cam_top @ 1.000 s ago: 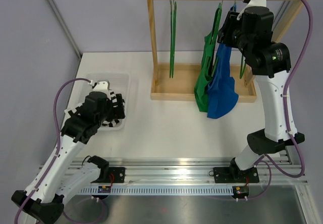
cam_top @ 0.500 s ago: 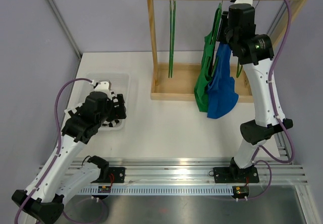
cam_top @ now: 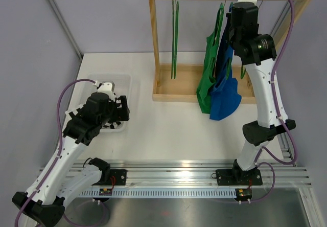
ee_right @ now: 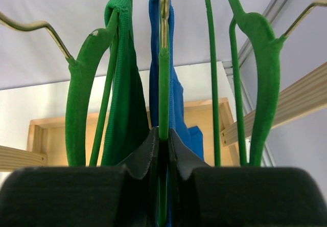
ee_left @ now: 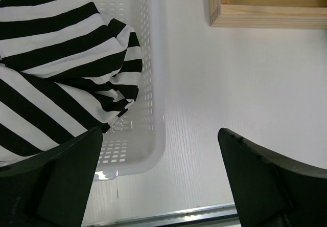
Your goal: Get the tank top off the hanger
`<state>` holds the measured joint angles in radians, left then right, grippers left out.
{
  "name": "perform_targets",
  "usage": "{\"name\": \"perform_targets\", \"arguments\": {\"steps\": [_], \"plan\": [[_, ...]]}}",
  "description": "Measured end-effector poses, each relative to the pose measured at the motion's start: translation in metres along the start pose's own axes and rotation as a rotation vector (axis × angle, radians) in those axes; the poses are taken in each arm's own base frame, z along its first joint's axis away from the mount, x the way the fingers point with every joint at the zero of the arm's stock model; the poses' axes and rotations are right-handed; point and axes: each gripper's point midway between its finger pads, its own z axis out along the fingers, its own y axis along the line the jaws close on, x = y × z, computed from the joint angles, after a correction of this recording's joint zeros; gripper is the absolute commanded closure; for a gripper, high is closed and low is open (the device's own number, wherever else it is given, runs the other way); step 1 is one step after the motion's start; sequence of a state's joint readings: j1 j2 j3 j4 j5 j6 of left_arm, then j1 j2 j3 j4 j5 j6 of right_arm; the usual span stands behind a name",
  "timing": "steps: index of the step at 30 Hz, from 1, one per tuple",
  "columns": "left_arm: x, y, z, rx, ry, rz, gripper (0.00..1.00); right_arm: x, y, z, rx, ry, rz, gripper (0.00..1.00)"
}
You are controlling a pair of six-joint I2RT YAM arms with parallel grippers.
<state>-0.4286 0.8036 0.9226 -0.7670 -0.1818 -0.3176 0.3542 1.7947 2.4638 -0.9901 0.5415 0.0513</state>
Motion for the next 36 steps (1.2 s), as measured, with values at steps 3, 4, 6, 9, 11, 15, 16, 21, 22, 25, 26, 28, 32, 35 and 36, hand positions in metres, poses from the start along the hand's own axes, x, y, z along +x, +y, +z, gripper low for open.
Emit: {"name": "perform_targets", "arguments": {"steps": [3, 4, 6, 9, 11, 15, 16, 21, 22, 25, 26, 28, 32, 35, 36], "plan": [[0.000, -0.001, 0.000, 0.006, 0.002, 0.003, 0.01, -0.001, -0.001, 0.000, 0.002, -0.002, -0.009, 1.00], [0.001, -0.002, 0.000, 0.008, 0.002, 0.004, 0.01, -0.001, -0.001, 0.000, 0.004, -0.003, -0.010, 1.00], [0.001, -0.002, 0.000, 0.011, 0.004, 0.006, 0.01, -0.002, -0.003, 0.000, 0.012, -0.006, -0.013, 1.00], [0.001, -0.003, 0.000, 0.015, 0.008, 0.007, 0.01, -0.004, -0.005, -0.002, 0.016, -0.012, -0.017, 1.00], [0.001, -0.003, 0.000, 0.016, 0.006, 0.007, 0.01, -0.006, -0.006, -0.004, 0.015, -0.016, -0.018, 1.00], [0.001, -0.004, 0.000, 0.020, 0.005, 0.008, 0.01, -0.014, -0.011, -0.014, 0.010, -0.038, -0.024, 1.00], [0.001, -0.005, 0.000, 0.022, 0.005, 0.008, 0.01, -0.017, -0.013, -0.018, 0.009, -0.047, -0.021, 1.00], [0.000, -0.007, -0.002, 0.033, -0.003, 0.011, 0.01, -0.036, -0.026, -0.047, -0.013, -0.107, 0.009, 1.00], [0.000, -0.007, -0.003, 0.035, -0.004, 0.012, 0.01, -0.040, -0.029, -0.054, -0.019, -0.121, 0.017, 1.00], [0.000, -0.010, -0.004, 0.047, -0.007, 0.013, 0.01, -0.051, -0.039, -0.077, -0.037, -0.160, 0.043, 1.00], [0.000, -0.011, -0.004, 0.051, -0.007, 0.014, 0.01, -0.052, -0.041, -0.084, -0.050, -0.166, 0.052, 1.00], [0.000, -0.016, -0.007, 0.078, -0.011, 0.018, 0.01, -0.050, -0.045, -0.101, -0.084, -0.167, 0.067, 1.00], [-0.007, -0.036, -0.022, 0.178, -0.059, 0.013, 0.01, -0.026, -0.047, -0.135, -0.183, -0.129, 0.083, 1.00], [-0.019, -0.055, -0.036, 0.266, -0.106, 0.009, 0.01, 0.000, -0.046, -0.163, -0.277, -0.082, 0.086, 1.00], [-0.023, -0.064, -0.041, 0.302, -0.124, 0.010, 0.01, 0.010, -0.047, -0.172, -0.306, -0.061, 0.086, 1.00]]}}
